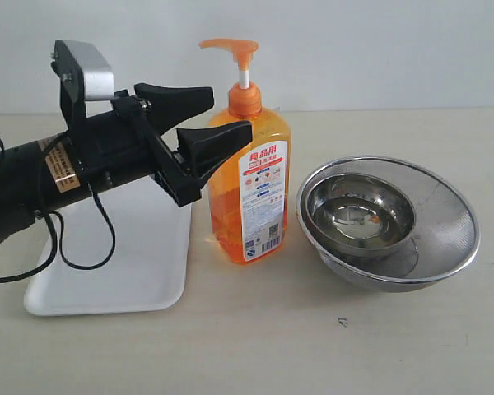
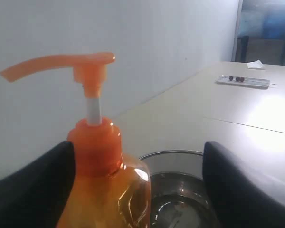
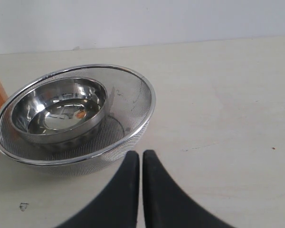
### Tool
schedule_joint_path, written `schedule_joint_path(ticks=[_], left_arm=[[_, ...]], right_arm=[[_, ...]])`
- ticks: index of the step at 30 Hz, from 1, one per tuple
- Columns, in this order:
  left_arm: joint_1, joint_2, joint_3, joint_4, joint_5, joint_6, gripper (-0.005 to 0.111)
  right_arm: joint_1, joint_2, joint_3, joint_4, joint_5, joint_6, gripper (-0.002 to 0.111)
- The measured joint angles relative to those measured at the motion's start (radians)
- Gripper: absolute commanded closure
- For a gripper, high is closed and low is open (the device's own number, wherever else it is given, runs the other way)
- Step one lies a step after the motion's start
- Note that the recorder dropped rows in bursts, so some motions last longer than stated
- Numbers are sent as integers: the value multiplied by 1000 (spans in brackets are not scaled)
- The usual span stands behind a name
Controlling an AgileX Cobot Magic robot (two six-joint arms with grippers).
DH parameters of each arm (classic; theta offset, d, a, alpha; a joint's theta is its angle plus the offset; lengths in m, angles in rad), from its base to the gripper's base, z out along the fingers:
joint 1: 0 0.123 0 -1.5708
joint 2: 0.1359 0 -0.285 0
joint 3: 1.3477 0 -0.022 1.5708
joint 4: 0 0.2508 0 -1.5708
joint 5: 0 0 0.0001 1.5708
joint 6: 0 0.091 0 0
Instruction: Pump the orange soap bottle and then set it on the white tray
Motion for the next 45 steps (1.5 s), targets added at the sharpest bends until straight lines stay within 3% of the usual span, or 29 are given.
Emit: schedule_joint_path(ticks=[17, 33, 36, 43, 45], left_arm=[[0, 125, -139, 5, 0, -2, 38], [0, 139, -147, -5, 4, -2, 48], [0, 139, -147, -5, 4, -2, 59], [1, 139, -147, -13, 14, -35, 102], [1, 139, -147, -13, 15, -41, 102]], right_arm=[[0, 0, 0, 0, 0, 0, 109], [0, 0, 0, 0, 0, 0, 109], [0, 0, 0, 0, 0, 0, 109], [0, 0, 0, 0, 0, 0, 109], [0, 0, 0, 0, 0, 0, 109]])
